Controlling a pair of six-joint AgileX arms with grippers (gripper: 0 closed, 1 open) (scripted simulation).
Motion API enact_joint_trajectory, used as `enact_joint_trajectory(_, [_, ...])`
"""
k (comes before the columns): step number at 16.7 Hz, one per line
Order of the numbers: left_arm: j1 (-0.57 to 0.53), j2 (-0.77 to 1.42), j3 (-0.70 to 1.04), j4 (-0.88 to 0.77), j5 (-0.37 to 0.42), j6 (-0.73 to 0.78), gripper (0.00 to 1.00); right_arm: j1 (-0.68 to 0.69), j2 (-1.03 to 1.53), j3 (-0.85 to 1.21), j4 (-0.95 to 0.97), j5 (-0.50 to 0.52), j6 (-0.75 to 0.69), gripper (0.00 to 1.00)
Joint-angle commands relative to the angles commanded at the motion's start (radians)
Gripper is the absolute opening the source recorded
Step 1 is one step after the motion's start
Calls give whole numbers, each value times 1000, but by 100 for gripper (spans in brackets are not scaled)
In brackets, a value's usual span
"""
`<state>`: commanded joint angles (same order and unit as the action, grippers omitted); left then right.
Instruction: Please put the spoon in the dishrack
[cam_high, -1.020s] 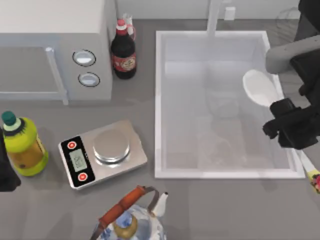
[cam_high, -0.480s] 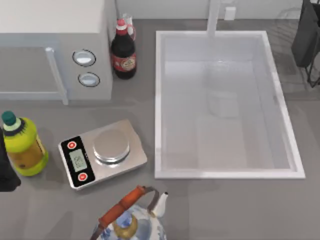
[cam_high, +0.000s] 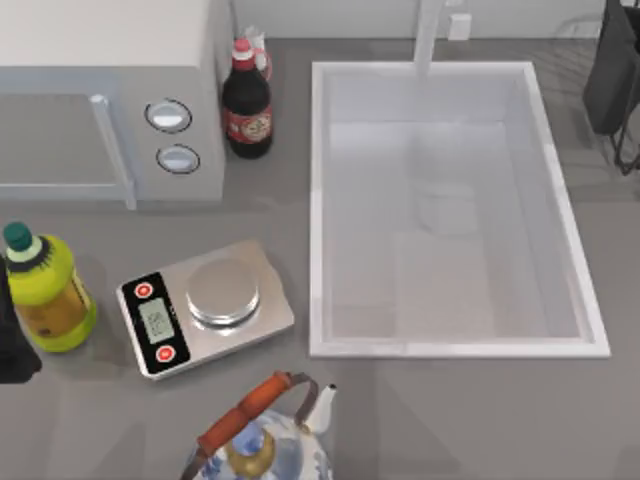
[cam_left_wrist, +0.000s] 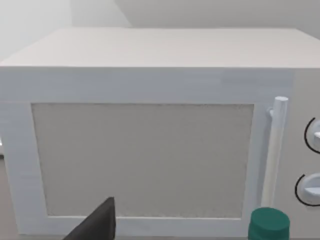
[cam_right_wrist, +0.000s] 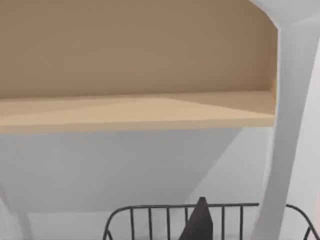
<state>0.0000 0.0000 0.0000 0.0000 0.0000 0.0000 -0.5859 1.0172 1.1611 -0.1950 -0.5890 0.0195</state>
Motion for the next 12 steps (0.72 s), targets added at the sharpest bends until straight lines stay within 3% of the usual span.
enact_joint_trajectory(3, [0, 0, 0, 0, 0, 0, 100, -47, -28, -15, 48, -27, -3, 0])
enact_joint_trajectory(9, [0, 0, 0, 0, 0, 0, 100, -39, -11, -11, 59, -22, -1, 0])
enact_joint_trajectory(12, [0, 0, 0, 0, 0, 0, 100, -5, 85, -18, 157, 6, 0, 0])
